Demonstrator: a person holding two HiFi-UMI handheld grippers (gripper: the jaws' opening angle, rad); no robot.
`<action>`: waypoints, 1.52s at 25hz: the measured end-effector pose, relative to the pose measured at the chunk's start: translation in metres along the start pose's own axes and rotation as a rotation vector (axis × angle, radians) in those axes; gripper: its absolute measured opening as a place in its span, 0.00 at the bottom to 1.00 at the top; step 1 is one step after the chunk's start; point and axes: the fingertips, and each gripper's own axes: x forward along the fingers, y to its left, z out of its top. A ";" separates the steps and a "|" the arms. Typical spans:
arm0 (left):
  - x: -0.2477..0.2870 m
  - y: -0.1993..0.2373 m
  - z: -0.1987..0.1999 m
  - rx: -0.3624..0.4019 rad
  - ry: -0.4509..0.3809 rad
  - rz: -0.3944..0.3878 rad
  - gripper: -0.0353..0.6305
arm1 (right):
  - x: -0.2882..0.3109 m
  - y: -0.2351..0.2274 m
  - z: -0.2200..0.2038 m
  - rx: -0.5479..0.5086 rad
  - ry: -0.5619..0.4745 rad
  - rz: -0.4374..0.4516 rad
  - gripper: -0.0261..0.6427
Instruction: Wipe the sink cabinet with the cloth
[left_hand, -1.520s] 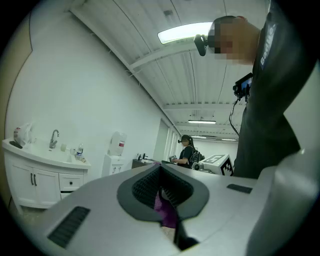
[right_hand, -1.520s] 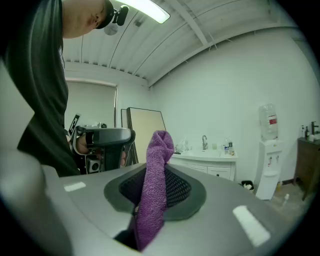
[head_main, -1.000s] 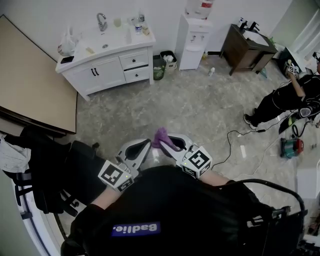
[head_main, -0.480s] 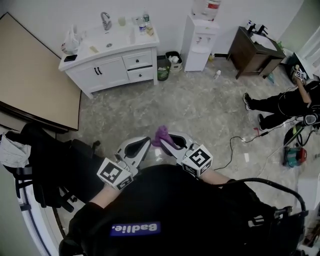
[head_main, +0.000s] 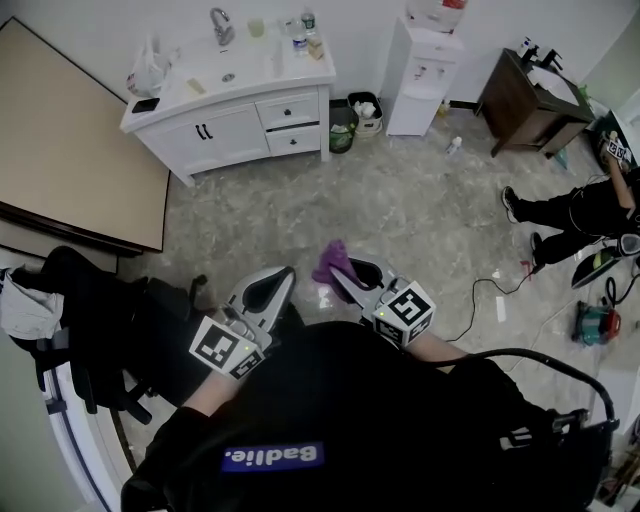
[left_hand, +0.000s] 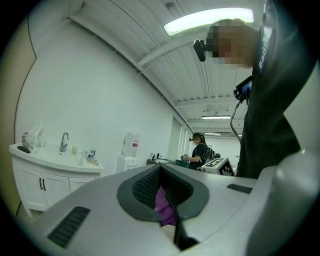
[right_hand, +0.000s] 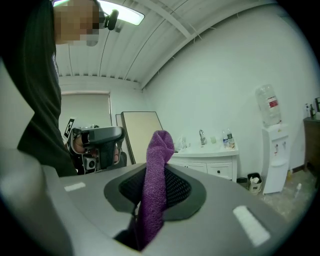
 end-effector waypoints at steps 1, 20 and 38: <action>0.005 0.015 -0.001 -0.008 -0.002 -0.005 0.04 | 0.012 -0.007 -0.001 -0.002 0.011 -0.003 0.15; 0.088 0.365 0.039 -0.208 -0.007 -0.207 0.04 | 0.306 -0.159 0.059 0.067 0.115 -0.262 0.15; 0.203 0.480 0.044 -0.169 0.074 0.026 0.04 | 0.411 -0.333 0.074 0.138 0.119 -0.060 0.15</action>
